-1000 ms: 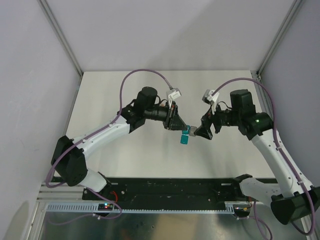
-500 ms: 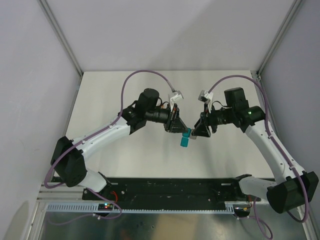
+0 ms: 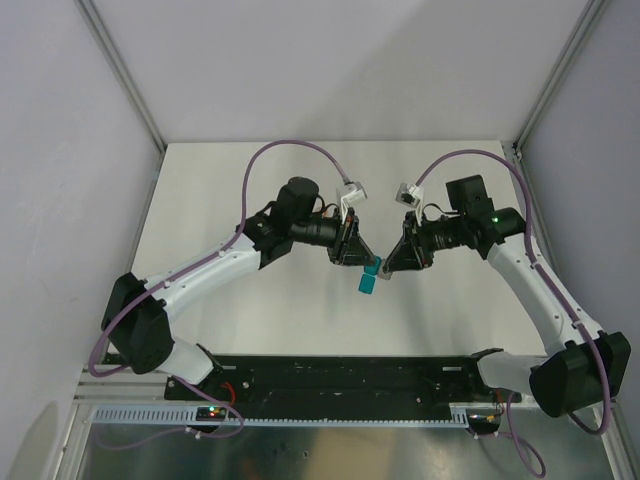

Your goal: Sort the pills into containers

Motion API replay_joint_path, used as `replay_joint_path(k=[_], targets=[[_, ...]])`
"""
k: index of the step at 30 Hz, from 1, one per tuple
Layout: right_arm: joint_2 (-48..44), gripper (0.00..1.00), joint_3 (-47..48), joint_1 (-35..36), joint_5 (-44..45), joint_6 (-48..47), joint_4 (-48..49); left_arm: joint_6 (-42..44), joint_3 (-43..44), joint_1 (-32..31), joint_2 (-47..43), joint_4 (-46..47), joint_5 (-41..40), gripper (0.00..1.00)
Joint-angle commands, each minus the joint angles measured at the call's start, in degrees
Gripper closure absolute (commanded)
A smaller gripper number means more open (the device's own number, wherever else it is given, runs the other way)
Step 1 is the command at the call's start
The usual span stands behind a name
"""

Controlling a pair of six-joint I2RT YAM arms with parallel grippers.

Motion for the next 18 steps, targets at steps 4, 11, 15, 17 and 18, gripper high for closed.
replay_joint_path(k=[4, 11, 15, 17, 18], targets=[[0.1, 0.99, 2.4, -0.6, -1.9, -1.0, -0.7, 1.5, 0.6, -0.4, -2.5, 1.1, -0.2, 0.9], [0.5, 1.0, 2.4, -1.5, -1.4, -1.6, -1.4, 2.6, 1.0, -0.2, -2.7, 0.4, -0.6, 0.48], [1.2, 1.0, 2.1, -2.5, -0.5, -2.0, -1.3, 3.6, 1.8, 0.7, -3.5, -0.6, -1.1, 0.19], [1.8, 1.0, 1.8, -3.2, 0.5, -1.6, -0.6, 3.8, 2.0, 1.6, -4.1, -0.9, -1.2, 0.09], [2.1, 1.0, 1.6, -3.5, 1.1, -1.3, 0.2, 4.0, 1.9, 2.3, -4.6, -1.0, -1.2, 0.05]])
